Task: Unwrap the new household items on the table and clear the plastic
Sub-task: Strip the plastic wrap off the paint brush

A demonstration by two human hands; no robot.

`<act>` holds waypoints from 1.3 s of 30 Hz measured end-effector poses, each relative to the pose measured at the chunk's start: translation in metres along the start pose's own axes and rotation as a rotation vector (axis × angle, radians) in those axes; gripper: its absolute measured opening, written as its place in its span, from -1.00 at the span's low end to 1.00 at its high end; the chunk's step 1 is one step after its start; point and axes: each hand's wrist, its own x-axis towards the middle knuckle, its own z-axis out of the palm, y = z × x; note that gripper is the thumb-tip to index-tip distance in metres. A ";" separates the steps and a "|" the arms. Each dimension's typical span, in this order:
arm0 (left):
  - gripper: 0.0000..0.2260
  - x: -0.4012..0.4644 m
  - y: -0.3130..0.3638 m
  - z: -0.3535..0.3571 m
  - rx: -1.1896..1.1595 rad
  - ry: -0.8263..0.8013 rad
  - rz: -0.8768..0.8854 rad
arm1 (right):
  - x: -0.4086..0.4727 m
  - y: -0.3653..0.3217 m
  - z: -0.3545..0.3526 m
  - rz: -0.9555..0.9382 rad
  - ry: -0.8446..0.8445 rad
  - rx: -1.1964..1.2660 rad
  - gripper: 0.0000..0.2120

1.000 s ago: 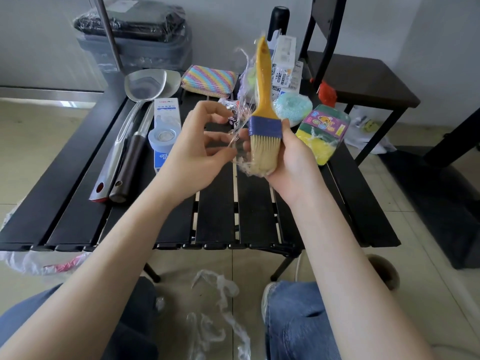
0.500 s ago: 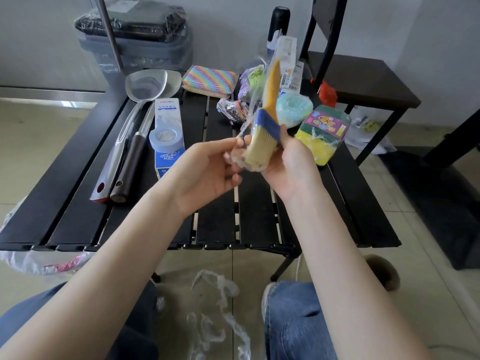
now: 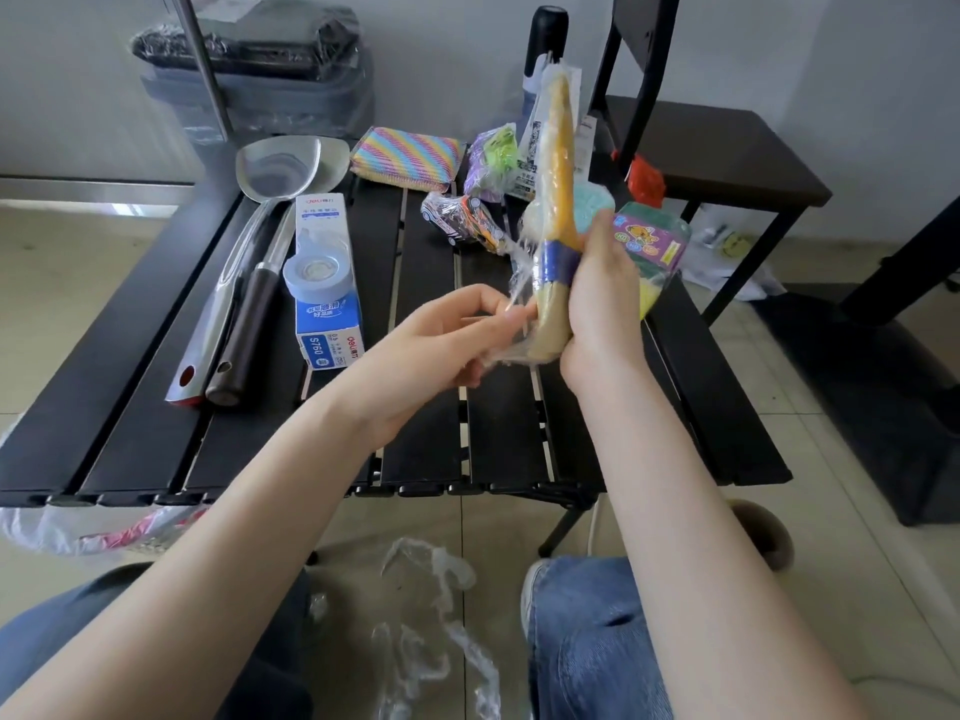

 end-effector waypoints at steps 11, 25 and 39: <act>-0.82 0.002 0.006 -0.019 -0.078 0.249 0.128 | -0.001 -0.005 -0.011 0.012 -0.598 -0.186 -0.35; -0.83 0.004 0.002 -0.018 0.040 0.309 0.152 | -0.004 -0.001 -0.004 0.048 -0.562 -0.256 -0.19; -0.77 0.006 0.002 -0.020 0.226 0.461 0.200 | -0.009 0.006 0.000 0.172 -0.596 -0.084 -0.50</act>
